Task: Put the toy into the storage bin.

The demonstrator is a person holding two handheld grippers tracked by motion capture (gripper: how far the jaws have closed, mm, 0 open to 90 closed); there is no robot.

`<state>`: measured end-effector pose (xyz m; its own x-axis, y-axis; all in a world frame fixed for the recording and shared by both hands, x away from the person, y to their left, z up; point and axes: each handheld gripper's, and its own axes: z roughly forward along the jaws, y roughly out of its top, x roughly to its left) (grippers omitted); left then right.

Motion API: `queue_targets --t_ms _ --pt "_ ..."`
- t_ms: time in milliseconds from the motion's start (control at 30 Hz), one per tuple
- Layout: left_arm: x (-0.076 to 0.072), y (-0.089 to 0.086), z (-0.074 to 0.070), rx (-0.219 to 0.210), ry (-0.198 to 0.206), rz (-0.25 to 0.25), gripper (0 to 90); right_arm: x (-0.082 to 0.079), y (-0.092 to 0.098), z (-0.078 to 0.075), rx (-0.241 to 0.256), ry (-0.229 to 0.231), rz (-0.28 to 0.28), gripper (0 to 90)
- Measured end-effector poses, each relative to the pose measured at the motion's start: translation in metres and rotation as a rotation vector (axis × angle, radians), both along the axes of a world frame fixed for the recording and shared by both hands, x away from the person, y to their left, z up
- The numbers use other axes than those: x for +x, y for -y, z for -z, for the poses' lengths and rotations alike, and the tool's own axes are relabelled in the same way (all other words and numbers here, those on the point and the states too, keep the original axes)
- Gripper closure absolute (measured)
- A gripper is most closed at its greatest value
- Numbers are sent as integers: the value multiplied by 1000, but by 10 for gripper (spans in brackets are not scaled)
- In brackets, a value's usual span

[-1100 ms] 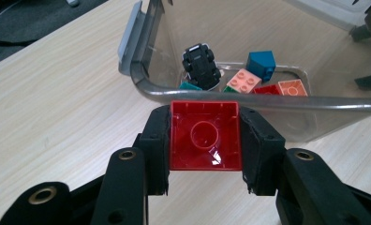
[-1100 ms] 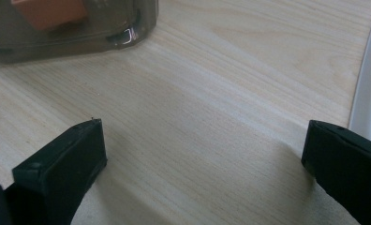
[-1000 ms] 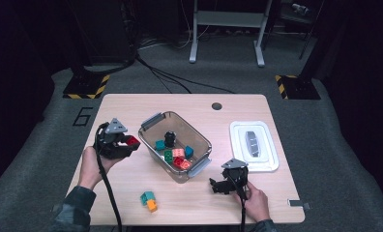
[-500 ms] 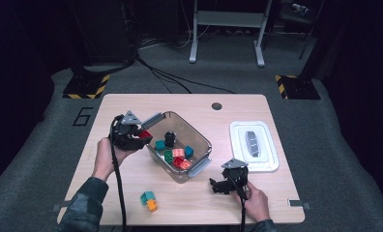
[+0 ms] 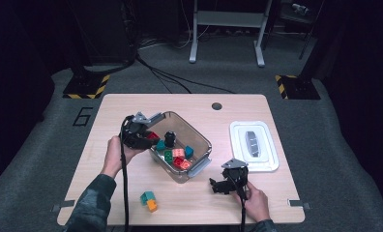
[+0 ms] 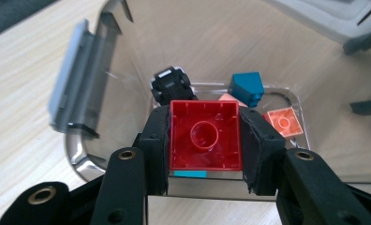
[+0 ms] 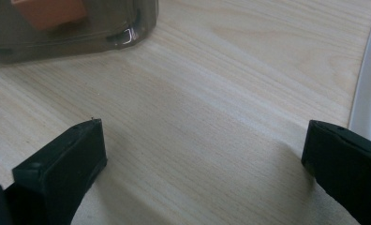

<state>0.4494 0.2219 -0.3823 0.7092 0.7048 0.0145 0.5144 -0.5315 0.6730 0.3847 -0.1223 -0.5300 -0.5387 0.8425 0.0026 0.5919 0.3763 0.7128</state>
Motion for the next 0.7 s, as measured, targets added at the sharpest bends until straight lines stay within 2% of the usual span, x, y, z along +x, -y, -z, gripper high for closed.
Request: queue_targets --t_ms 400,500,567,600,700 --pt "3 2 11 28 -35 -1 570 0 0 0 0 0 0 0" --pt "2 1 11 27 -44 -8 508 0 0 0 0 0 0 0" --pt "0 -1 9 23 -29 -20 398 0 0 0 0 0 0 0" --pt "-1 -3 8 17 -19 -25 398 0 0 0 0 0 0 0" --pt "-8 -7 3 -1 10 -35 312 0 0 0 0 0 0 0"
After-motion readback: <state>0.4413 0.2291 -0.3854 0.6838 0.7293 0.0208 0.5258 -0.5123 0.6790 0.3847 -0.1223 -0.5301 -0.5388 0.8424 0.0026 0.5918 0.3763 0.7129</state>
